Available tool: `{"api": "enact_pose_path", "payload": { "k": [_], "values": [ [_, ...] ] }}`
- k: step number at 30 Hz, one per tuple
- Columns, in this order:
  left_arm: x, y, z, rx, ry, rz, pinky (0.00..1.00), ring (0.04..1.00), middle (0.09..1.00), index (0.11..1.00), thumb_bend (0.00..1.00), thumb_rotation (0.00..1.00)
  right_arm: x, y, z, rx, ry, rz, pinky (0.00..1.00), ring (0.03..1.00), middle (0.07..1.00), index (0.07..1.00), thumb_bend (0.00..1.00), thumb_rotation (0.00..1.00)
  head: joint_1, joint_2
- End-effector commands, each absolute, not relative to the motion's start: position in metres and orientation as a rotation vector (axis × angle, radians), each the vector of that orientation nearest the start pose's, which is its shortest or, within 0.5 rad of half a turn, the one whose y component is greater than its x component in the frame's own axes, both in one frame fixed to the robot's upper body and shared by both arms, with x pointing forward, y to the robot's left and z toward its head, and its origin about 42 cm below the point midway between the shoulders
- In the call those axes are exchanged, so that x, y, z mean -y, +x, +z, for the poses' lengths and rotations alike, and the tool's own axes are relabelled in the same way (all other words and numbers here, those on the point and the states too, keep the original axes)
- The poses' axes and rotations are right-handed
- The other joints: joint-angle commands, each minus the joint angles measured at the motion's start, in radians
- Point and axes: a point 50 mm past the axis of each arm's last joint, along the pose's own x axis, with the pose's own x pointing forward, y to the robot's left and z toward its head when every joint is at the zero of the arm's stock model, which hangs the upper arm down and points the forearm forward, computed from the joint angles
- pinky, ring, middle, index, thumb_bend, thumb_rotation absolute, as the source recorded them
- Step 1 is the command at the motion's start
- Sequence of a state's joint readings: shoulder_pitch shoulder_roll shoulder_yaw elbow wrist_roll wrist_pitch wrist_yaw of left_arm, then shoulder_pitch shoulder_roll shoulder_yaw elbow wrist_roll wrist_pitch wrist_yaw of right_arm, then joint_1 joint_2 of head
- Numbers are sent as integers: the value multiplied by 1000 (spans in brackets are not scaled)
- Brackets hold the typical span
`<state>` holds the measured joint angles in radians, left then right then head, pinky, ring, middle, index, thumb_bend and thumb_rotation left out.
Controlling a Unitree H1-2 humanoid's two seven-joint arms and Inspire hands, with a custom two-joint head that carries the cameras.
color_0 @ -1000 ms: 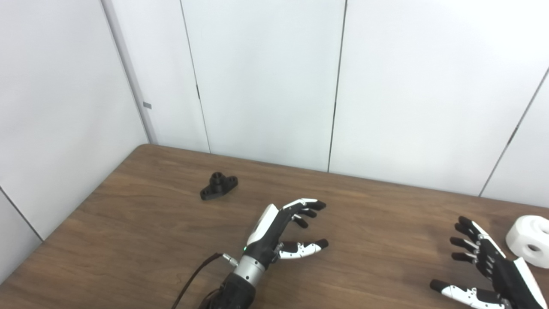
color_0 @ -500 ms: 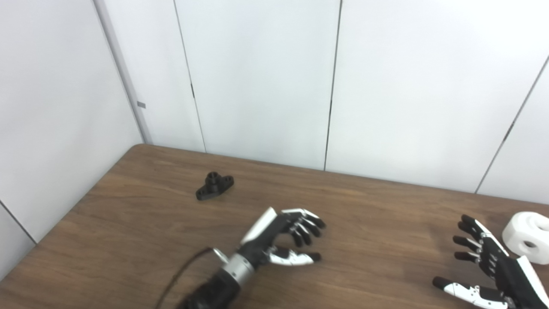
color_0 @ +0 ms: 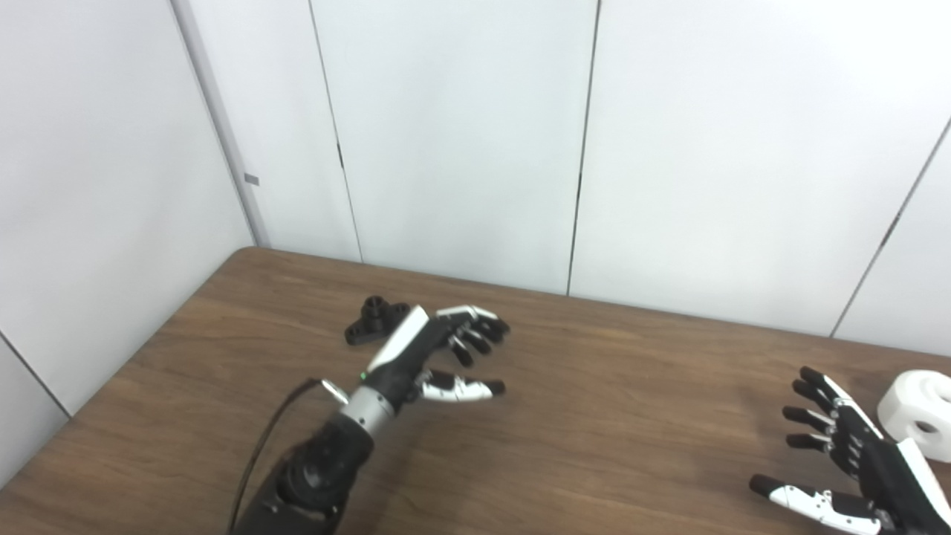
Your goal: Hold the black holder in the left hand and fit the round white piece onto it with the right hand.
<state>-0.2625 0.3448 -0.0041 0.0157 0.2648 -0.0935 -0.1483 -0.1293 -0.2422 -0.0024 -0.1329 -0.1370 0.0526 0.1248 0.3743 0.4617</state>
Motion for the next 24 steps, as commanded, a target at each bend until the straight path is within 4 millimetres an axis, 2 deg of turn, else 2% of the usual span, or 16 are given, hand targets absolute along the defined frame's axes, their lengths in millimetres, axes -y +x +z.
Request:
{"api": "enact_pose_path", "payload": {
  "k": [1, 9, 14, 17, 20, 24],
  "values": [
    [-301, 372, 233, 414, 679, -101, 515, 656, 698, 700, 671, 3, 265, 328, 197, 283, -394, 132, 691, 810, 902, 920, 572, 0, 1, 1],
    [-334, 383, 252, 425, 743, 24, 543, 647, 679, 685, 678, 16, 267, 330, 198, 294, -403, 136, 687, 808, 904, 920, 572, 0, 5, -2],
    [-363, 380, 262, 414, 769, 92, 578, 643, 682, 698, 659, 0, 268, 329, 198, 296, -404, 138, 684, 804, 904, 919, 569, 0, 11, 4],
    [-379, 378, 264, 406, 775, 133, 560, 654, 692, 701, 669, 27, 268, 329, 198, 298, -402, 142, 678, 802, 905, 920, 572, 0, 15, 4],
    [-394, 378, 263, 398, 770, 179, 606, 697, 718, 708, 671, 2, 267, 328, 197, 293, -388, 148, 686, 801, 908, 928, 553, 0, 15, 7],
    [-403, 378, 262, 380, 844, 268, 616, 725, 733, 701, 729, 36, 266, 328, 199, 297, -384, 146, 687, 795, 907, 928, 544, 0, 15, 12]
  ]
}}
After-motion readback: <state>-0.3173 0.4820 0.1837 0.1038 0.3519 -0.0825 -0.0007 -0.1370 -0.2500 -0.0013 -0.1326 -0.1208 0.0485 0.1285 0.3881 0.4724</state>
